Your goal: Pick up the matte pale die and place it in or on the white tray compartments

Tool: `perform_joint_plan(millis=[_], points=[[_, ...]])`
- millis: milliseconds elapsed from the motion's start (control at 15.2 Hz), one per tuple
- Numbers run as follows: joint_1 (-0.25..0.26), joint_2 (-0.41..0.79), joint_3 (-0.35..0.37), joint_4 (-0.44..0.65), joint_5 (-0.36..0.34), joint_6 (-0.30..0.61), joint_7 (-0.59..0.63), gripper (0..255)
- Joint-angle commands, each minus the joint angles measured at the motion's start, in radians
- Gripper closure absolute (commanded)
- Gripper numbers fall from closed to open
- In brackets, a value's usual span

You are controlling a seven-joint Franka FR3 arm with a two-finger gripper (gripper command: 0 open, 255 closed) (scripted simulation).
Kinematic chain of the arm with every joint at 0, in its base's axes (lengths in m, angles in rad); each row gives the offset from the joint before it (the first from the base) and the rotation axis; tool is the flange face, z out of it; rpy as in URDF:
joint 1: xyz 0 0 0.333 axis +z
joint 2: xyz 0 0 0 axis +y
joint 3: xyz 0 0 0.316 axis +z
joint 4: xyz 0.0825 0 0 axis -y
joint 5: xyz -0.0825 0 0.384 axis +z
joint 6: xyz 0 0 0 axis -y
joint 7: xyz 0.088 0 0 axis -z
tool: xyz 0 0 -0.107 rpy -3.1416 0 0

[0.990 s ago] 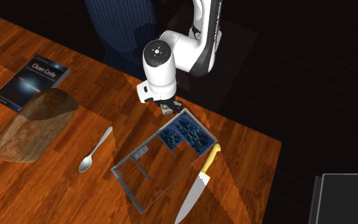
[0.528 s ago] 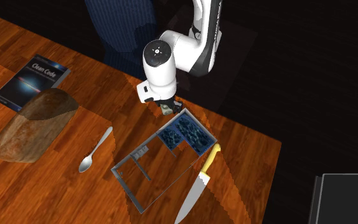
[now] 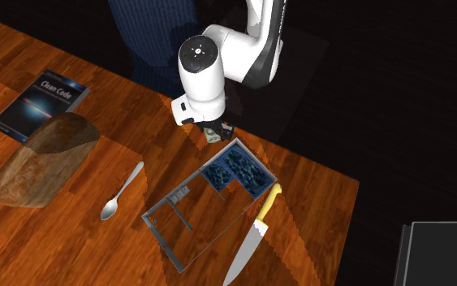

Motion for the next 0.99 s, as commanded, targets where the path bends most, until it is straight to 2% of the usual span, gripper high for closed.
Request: perform_joint_plan(millis=[0, 924], points=[[-0.001, -0.033, -0.001, 0.0, 0.0, -0.034, -0.001, 255], [-0.001, -0.211, -0.001, 0.04, -0.003, -0.251, 0.002, 255]])
